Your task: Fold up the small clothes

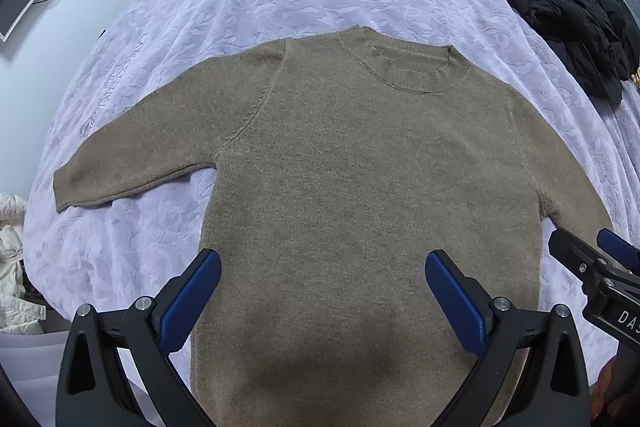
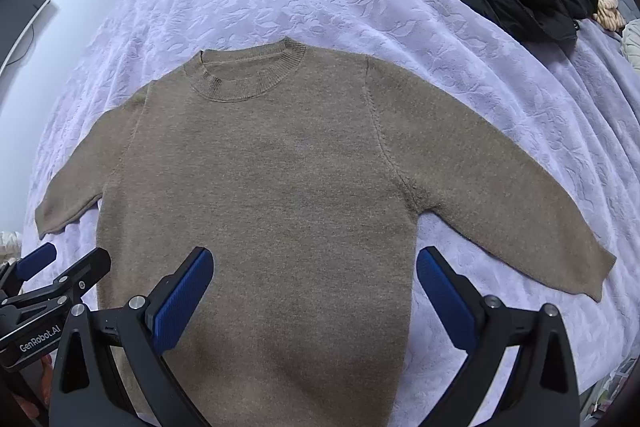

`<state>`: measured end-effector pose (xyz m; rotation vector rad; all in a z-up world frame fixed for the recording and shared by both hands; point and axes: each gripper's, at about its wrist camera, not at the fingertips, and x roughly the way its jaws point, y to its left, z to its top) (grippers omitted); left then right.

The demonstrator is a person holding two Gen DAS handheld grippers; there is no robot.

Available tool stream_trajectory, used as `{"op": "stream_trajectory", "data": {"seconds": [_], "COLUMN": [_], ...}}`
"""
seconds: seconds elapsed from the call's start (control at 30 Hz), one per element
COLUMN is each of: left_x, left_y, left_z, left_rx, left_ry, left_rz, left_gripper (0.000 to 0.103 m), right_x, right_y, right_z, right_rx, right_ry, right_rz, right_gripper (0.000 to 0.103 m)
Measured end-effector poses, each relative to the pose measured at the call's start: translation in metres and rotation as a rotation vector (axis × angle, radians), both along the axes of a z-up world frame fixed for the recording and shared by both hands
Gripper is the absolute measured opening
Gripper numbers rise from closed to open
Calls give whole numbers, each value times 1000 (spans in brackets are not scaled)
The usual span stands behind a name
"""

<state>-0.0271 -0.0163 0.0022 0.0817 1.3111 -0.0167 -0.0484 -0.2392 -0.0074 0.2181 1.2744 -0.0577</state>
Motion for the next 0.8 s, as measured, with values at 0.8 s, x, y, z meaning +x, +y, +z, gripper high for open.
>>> {"op": "stream_trajectory", "data": {"seconds": [0.8], "left_x": [9], "left_y": [10], "left_z": [-14], "left_rx": [8], "left_ry": [6], "left_rz": [-87], "left_gripper": [102], "right_x": [3], "right_y": [14], "right_z": [-4], "right_rx": [-25], "right_ry": [3], "right_rz": [-46], "right_gripper": [102]}}
